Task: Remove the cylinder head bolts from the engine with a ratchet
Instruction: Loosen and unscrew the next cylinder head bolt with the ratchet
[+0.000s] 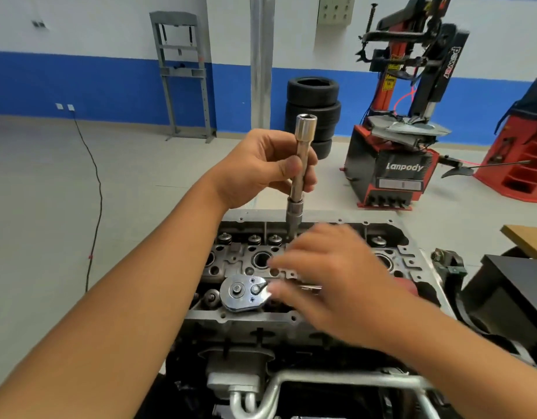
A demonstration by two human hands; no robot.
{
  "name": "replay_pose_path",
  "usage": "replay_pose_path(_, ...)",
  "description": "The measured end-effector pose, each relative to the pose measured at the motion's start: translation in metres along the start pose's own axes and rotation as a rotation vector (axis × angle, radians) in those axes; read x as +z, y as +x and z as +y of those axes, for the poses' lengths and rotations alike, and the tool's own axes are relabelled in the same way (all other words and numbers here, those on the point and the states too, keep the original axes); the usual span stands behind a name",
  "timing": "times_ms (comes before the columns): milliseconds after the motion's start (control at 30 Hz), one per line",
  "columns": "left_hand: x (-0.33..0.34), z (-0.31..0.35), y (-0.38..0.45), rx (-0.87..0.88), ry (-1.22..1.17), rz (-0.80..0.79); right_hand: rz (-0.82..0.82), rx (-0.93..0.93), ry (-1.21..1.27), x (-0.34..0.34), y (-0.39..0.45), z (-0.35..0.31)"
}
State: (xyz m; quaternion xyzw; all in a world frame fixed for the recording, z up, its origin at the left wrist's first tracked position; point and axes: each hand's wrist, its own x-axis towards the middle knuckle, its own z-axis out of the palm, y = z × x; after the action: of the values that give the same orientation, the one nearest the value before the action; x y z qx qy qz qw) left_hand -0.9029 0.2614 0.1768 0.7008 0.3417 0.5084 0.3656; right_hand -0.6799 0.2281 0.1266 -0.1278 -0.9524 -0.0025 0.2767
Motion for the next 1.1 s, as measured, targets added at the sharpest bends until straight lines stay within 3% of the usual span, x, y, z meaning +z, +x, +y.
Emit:
replay_pose_path(100,0.005,-0.009,-0.002,0.055,-0.092,0.067,0.434,0.112,0.083,-0.031,0.032,0.031)
replay_pose_path(167,0.009,-0.014,-0.002,0.065,-0.141,0.141,0.587,0.24,0.254,-0.05,0.064,0.049)
replay_pose_path(333,0.011,-0.023,-0.004,0.078,-0.2,0.229,0.43,0.312,0.946,-0.044,0.125,0.061)
replay_pose_path(467,0.009,-0.028,-0.007,0.053,-0.246,0.172,0.486,0.286,1.343,-0.018,0.129,0.055)
replay_pose_path(633,0.001,-0.03,-0.012,-0.034,-0.25,0.059,0.537,0.292,1.323,-0.003,0.12,0.054)
replay_pose_path(733,-0.005,-0.034,-0.014,-0.056,-0.232,-0.033,0.476,0.294,1.295,-0.005,0.114,0.057)
replay_pose_path(900,-0.005,-0.033,-0.012,-0.034,-0.186,0.031,0.37,0.267,1.2,-0.009,0.113,0.058)
replay_pose_path(1100,-0.002,-0.03,-0.009,0.011,-0.124,0.05,0.409,0.263,1.269,-0.007,0.113,0.057)
